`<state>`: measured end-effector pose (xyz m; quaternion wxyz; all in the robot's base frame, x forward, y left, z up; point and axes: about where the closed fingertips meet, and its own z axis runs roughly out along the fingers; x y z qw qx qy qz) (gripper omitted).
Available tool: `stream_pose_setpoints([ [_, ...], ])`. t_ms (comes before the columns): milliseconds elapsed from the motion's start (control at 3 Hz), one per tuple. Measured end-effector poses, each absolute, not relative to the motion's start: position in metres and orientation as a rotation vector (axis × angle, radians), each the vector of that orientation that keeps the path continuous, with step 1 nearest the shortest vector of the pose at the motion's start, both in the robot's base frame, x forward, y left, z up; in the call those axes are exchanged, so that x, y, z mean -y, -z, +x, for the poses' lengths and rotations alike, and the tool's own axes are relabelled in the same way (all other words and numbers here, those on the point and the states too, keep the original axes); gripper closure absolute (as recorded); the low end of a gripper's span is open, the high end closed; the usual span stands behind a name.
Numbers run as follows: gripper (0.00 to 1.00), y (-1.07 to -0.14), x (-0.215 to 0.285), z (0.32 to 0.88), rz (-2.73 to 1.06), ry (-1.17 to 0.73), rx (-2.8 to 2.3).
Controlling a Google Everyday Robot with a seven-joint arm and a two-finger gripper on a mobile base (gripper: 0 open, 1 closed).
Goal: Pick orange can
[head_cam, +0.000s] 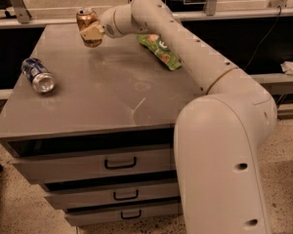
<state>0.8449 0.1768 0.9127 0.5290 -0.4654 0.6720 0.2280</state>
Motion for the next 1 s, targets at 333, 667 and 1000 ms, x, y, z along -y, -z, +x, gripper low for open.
stream_pose_setpoints([
  [333,1.0,-0.936,-0.157,0.816,-1.176,-0.645,-1.518],
  [667,1.0,-0.955,-0.134,0.77,-1.322,-0.776,-1.416],
  [1000,1.0,-0.951,-0.139,0.773,-1.319,-0.774,-1.426],
])
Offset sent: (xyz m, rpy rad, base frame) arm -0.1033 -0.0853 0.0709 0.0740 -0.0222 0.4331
